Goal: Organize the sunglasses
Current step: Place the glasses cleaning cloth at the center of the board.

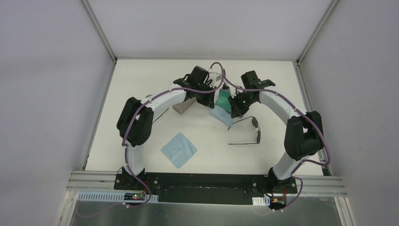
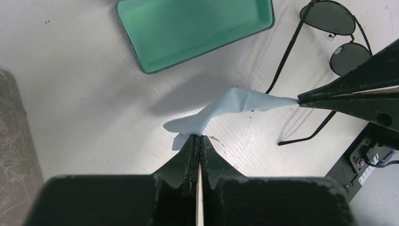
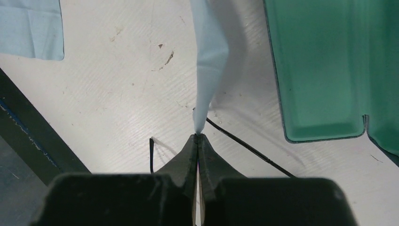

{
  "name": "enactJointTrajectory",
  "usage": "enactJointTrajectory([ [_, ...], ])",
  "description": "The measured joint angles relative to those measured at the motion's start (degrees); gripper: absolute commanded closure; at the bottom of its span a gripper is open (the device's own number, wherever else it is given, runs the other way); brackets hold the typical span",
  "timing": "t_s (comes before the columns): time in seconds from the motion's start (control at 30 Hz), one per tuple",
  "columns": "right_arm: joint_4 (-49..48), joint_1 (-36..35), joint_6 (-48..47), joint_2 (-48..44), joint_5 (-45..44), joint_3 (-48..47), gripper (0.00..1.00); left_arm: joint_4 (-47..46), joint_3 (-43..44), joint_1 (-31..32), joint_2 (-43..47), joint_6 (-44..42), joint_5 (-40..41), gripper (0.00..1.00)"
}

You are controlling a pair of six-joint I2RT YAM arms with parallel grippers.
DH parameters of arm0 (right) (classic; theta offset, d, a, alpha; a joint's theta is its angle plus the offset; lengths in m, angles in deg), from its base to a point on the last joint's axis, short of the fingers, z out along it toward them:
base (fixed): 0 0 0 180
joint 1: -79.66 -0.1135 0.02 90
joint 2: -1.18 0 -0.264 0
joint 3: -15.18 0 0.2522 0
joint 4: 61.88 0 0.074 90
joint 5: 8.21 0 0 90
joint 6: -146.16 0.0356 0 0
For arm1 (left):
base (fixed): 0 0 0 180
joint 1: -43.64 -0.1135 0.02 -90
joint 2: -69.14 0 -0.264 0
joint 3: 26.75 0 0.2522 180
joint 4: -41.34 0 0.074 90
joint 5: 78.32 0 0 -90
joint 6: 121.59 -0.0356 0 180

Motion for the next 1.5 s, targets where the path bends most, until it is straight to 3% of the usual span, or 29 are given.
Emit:
enactJointTrajectory([
  [0.47,-3.4,5.3,1.2,10.1,-4.3,-2.8,1.00,0.0,9.3,0.0,-13.0,-0.5,1.6,1.00],
  [0.8,-3.6,4.6,1.2,10.3,-5.1,-3.8,1.00,-0.2,9.5,0.0,-13.2,-0.6,2.1,1.00],
  [1.0,-2.1,-2.1,0.7,7.3,-4.6,-3.8,1.00,0.6,-1.2,-0.5,-3.5,-0.4,0.0,1.00],
  [1.3,0.7,-13.4,0.5,0.8,3.0,-2.5,1.00,4.9,-16.8,-3.4,17.1,0.5,-8.0,1.00],
  [1.5,2.7,-15.7,0.4,0.8,8.0,0.0,1.00,3.9,-24.5,-7.3,19.6,4.1,-14.0,1.00],
])
